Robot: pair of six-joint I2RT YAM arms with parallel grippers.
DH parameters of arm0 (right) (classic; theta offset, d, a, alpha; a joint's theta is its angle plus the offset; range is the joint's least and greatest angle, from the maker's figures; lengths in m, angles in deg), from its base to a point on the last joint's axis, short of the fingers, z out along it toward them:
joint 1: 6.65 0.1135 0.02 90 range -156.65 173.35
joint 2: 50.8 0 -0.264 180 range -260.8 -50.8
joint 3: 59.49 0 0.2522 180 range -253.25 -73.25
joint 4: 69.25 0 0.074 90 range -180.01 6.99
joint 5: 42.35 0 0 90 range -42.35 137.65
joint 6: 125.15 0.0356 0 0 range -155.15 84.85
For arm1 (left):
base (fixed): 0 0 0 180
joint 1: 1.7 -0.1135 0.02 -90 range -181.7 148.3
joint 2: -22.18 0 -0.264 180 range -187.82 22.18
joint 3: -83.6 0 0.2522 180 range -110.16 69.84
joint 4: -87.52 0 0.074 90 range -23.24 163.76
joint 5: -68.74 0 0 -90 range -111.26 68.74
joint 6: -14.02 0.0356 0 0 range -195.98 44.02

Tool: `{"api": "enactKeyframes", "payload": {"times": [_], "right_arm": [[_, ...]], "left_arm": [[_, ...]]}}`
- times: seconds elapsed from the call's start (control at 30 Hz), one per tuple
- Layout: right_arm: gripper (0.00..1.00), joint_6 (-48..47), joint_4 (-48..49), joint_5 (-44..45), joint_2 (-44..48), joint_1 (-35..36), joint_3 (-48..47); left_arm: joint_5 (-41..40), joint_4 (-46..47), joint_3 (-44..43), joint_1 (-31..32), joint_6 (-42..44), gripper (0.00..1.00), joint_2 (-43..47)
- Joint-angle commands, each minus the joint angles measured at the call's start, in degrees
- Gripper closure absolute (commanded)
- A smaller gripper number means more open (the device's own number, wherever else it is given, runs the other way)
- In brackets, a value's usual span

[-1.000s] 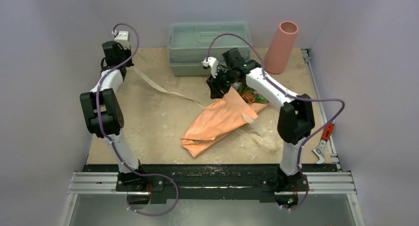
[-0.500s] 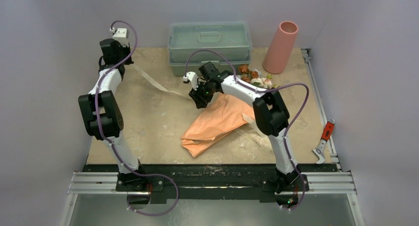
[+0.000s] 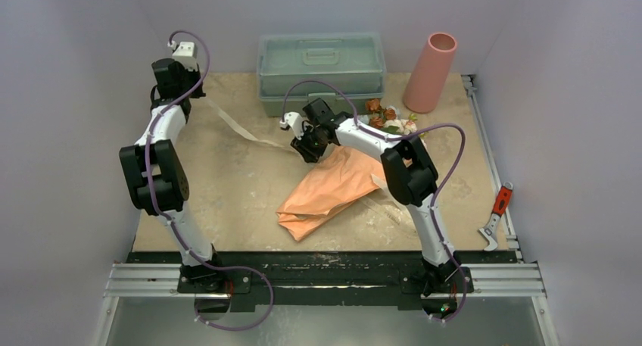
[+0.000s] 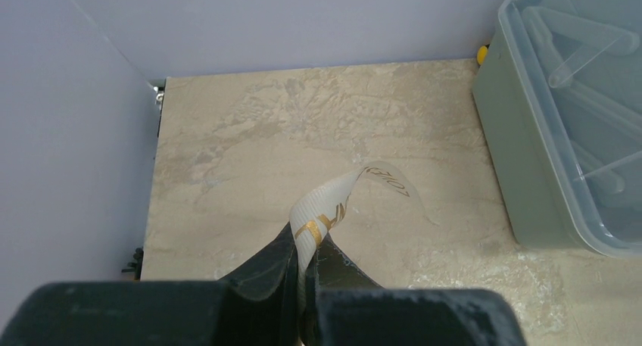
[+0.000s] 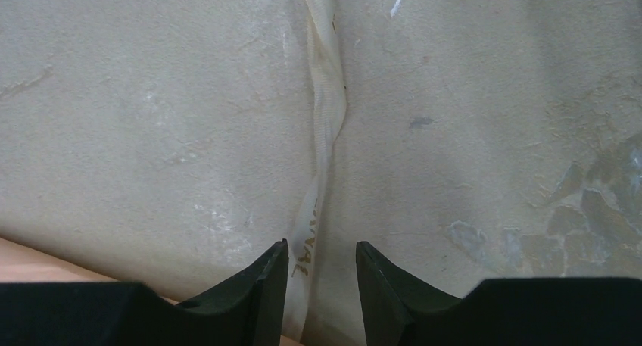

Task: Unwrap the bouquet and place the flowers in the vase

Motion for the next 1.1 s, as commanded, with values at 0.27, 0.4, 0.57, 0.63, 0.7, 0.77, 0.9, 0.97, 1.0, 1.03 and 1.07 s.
{"api": "enactKeyframes", "payload": {"times": [0.27,0.4,0.57,0.63,0.7,0.77,0.9,0.97,1.0,1.03,1.07], "right_arm": [[0.80,-3.70,-1.63,0.96,-3.24,1.40,-0.89],[1.00,-4.11,-4.27,-0.98,-3.55,1.42,-3.06],[1.00,-1.34,-0.98,-5.56,3.96,1.34,-4.48],[1.00,0.30,1.59,-6.54,7.42,1.34,-5.37],[1.00,1.54,2.75,-7.96,9.93,1.31,-7.44],[1.00,2.76,3.33,-8.47,11.23,1.29,-9.94],[1.00,4.86,4.53,-8.79,12.91,1.12,-14.34],[1.00,6.39,5.41,-8.93,13.29,0.82,-16.62],[1.00,7.38,5.86,-9.09,13.39,0.72,-17.98],[1.00,8.42,6.16,-9.25,13.39,0.52,-19.65],[1.00,9.46,6.65,-9.56,13.39,0.43,-21.13]], "left_arm": [[3.03,2.45,-0.03,-0.37,-1.21,1.00,4.28],[5.36,2.58,1.41,-0.39,-1.24,1.00,5.59],[12.76,3.21,4.50,-0.45,-1.85,1.00,7.91],[16.28,3.28,5.96,-0.40,-2.36,1.00,8.81],[18.76,3.57,7.58,-0.38,-3.21,1.00,9.85],[20.81,3.51,9.05,-0.41,-3.52,1.00,10.90],[26.00,3.91,12.58,-0.28,-6.01,1.00,13.79],[27.53,3.71,14.01,-0.31,-6.17,1.00,15.39],[28.09,3.37,14.62,-0.29,-6.03,1.00,16.24],[28.50,2.73,15.22,-0.29,-5.48,1.00,16.89],[28.84,1.98,15.84,-0.28,-4.53,1.00,17.74]]}}
